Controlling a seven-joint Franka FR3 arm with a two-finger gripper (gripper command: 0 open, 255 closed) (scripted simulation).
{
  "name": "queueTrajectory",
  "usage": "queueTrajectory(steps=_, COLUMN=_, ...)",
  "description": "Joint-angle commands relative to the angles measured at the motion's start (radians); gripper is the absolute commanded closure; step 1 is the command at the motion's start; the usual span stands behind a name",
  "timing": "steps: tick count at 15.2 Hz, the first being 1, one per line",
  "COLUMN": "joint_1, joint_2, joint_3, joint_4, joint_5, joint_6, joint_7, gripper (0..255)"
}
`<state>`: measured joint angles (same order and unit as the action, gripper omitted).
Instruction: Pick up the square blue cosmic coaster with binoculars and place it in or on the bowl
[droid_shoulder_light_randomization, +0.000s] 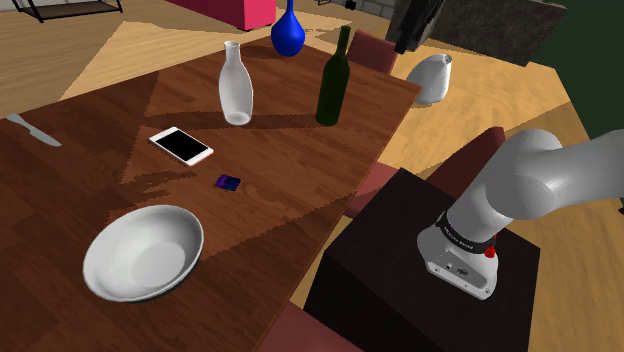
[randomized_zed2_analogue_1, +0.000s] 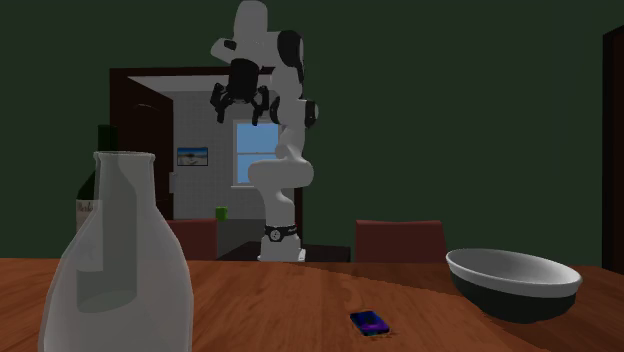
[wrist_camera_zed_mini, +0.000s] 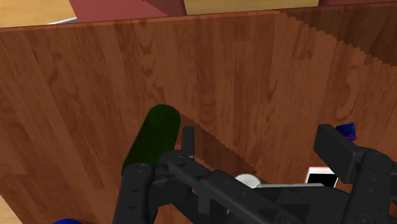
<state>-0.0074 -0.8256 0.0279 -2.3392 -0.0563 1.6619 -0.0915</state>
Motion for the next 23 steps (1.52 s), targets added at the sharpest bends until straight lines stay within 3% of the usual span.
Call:
queueTrajectory(steps=1, joint_1=0.0, joint_2=0.0, joint_3=0.0, joint_4=0.0, joint_5=0.0, joint_6=0.0, joint_7=0.0, gripper=0)
queueTrajectory(steps=12, joint_1=0.064, joint_2=0.275, joint_3=0.116, joint_4=-0.029, joint_5=0.062, joint_6=0.258, joint_7=0.081, gripper=0)
queueTrajectory(steps=23, joint_1=0.108, joint_2=0.632, joint_3=0.231, joint_4=0.074, joint_5=0.054, joint_6=0.469, joint_7=0.172, gripper=0)
